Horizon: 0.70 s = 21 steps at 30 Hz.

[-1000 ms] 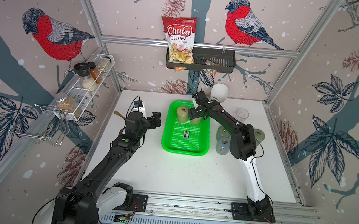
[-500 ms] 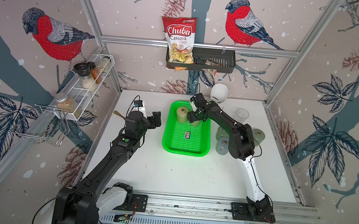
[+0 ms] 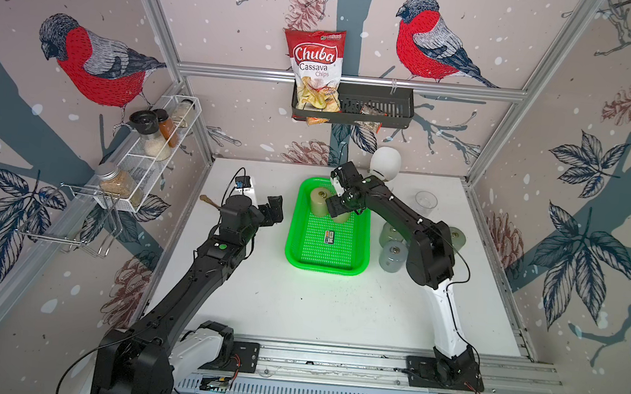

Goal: Take the tea canister out of the basket
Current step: Pick up the tea canister from the basket.

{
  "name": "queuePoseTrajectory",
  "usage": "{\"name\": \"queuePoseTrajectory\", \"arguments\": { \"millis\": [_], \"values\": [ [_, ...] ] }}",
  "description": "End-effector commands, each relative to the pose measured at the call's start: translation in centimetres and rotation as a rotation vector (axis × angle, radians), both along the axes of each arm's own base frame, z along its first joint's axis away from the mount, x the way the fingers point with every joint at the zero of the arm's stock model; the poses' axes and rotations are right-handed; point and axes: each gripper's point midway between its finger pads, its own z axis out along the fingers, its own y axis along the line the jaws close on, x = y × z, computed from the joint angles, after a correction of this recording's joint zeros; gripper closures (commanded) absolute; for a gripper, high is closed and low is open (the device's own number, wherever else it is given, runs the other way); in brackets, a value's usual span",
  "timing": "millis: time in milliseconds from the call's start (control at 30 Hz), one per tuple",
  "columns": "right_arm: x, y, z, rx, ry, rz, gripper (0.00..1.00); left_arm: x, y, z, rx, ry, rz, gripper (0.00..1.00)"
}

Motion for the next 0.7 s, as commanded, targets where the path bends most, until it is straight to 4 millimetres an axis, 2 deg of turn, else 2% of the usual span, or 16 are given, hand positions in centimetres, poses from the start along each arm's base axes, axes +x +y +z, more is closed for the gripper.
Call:
{"name": "queuePoseTrajectory", "arguments": {
  "millis": [0,167,300,400,567,600,667],
  "values": [
    [0.2,0.0,4.7,0.053,-0.093,-0.012,0.59,0.0,0.2,0.2,0.013,-0.009,0.006,0.03],
    [-1.0,-1.0,8.2,0.087,-0.149,-0.035,0.71,0.0,0.0,0.2,0.005,-0.010,0.001,0.03],
    [-2.6,-2.8,10.4,0.108,-0.187,-0.060,0.79,0.0,0.0,0.1,0.002,-0.011,-0.003,0.03],
    [-3.8,-4.6,13.1,0.140,-0.243,-0.089,0.83,0.2,-0.1,-0.3,-0.002,-0.009,-0.001,0.03],
    [-6.2,-9.0,15.9,0.147,-0.311,-0.160,0.95,0.5,-0.4,-0.9,-0.009,0.004,-0.012,0.03],
    [-6.7,-10.4,15.8,0.129,-0.313,-0.183,1.00,0.5,-0.4,-0.9,-0.010,0.002,-0.012,0.03],
    [-7.5,-13.2,15.5,0.101,-0.315,-0.240,1.00,0.6,-0.4,-1.0,-0.009,0.002,-0.011,0.03]
  ]
}}
